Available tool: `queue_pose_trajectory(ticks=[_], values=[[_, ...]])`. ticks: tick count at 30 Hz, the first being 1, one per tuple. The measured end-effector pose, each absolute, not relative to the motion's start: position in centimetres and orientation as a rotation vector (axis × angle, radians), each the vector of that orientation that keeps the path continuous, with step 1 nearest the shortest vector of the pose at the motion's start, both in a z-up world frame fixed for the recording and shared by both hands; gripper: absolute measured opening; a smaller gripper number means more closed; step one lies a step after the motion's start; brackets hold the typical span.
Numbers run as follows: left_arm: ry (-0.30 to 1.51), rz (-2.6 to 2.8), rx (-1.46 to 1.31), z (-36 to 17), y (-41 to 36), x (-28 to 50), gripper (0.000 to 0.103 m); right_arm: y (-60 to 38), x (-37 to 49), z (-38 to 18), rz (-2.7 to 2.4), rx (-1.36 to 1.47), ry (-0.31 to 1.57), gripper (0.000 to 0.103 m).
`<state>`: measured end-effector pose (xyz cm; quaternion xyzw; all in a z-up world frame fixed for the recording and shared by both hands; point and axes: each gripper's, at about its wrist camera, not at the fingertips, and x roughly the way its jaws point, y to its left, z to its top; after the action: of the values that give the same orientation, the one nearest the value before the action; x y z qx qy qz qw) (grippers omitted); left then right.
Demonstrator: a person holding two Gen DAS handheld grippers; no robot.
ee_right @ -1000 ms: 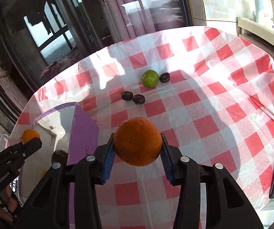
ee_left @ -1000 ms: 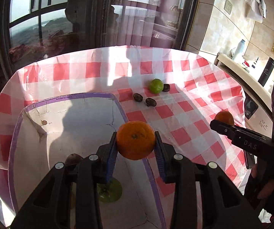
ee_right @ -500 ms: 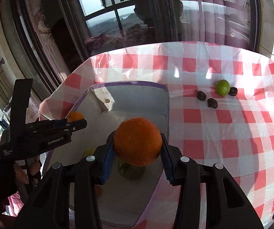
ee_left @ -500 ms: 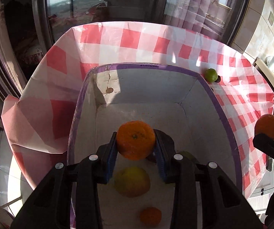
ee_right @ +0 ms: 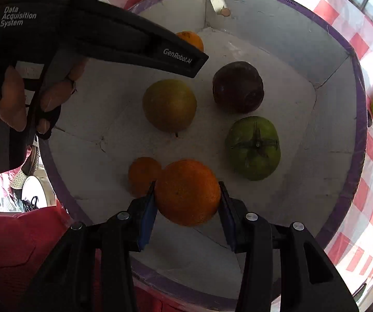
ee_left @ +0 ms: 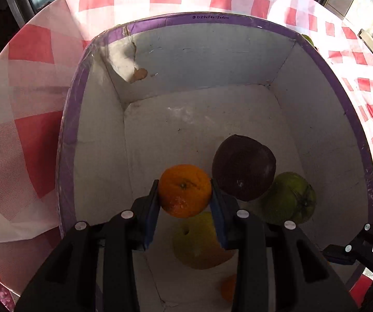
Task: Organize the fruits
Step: 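Carry the orange and tangerine over the white box with both tools, then open both tools to release the orange and tangerine into the box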
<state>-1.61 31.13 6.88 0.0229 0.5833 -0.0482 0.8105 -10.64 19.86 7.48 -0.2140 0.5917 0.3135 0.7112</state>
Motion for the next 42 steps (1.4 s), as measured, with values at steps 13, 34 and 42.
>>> queue_pose_trajectory(ticks=[13,34,42], values=[[1.375,-0.097,0.076,4.2,30.9,-0.6,0.038,20.5,-8.4,3.5,0.556,-0.49,1.54,0.044],[1.368,-0.167,0.089,4.3,29.1,0.1,0.068,20.4,-7.7,6.7,0.55,-0.431,1.431,0.07],[1.164,-0.193,-0.038,8.3,30.0,-1.1,0.082,18.6,-9.6,13.4,0.626,-0.364,1.098,0.082]])
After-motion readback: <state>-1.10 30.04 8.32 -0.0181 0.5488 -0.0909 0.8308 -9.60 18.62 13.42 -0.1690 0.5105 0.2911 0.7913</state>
